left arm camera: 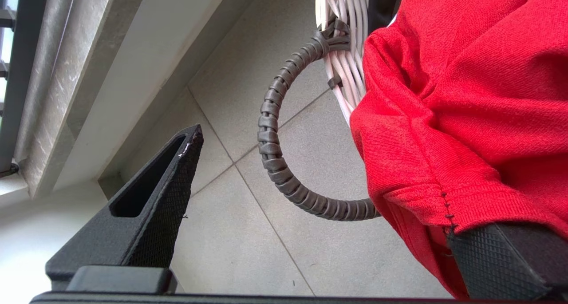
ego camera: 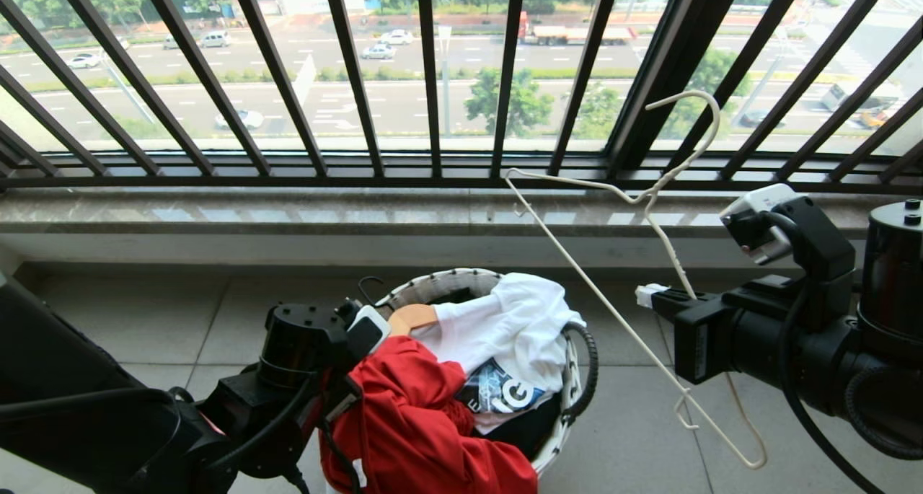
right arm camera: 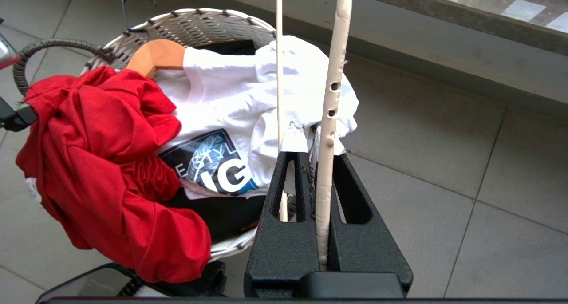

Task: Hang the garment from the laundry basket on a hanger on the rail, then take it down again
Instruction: Pick up clothes from the basket

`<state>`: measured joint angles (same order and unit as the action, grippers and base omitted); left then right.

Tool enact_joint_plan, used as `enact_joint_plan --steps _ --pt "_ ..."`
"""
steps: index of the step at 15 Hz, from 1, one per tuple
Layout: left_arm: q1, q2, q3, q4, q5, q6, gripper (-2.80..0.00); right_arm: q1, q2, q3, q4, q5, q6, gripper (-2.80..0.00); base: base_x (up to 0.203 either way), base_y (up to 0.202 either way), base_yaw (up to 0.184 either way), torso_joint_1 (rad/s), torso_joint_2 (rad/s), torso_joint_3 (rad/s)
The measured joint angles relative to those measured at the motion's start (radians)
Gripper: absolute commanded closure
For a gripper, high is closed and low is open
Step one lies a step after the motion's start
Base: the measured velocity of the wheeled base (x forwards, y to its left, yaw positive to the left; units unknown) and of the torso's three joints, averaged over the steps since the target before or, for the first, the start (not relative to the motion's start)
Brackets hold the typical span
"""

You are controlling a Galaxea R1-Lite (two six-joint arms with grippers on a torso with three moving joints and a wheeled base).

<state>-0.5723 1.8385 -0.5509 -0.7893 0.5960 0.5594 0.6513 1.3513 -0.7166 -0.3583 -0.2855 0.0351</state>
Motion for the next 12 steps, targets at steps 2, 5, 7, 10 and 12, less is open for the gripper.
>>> enact_joint_plan --steps 2,5,7,10,12 --pt "0.0 0.007 -0.002 0.001 0.0 0.0 -2.8 0.0 0.0 0.0 0.0 0.0 0.0 0.0 0.0 0.0 0.0 0.0 0.0 0.0" --pt "0.005 0.012 -0.003 0.0 0.0 0.001 0.0 0.0 0.0 0.0 0.0 0.0 0.0 0.0 0.0 0.0 0.0 0.0 0.0 0.0" --pt "0.006 0.015 -0.003 0.001 0.0 0.0 0.0 -0.001 0.0 0.0 0.0 0.0 0.0 0.0 0.0 0.0 0.0 0.0 0.0 0.0" --pt "0.007 0.016 -0.004 0.0 -0.001 0.0 0.0 0.0 0.0 0.0 0.0 0.0 0.0 0.0 0.0 0.0 0.0 0.0 0.0 0.0" --pt "0.008 0.018 -0.005 0.0 -0.002 0.0 0.0 0.0 0.0 0.0 0.0 0.0 0.0 0.0 0.0 0.0 0.0 0.0 0.0 0.0"
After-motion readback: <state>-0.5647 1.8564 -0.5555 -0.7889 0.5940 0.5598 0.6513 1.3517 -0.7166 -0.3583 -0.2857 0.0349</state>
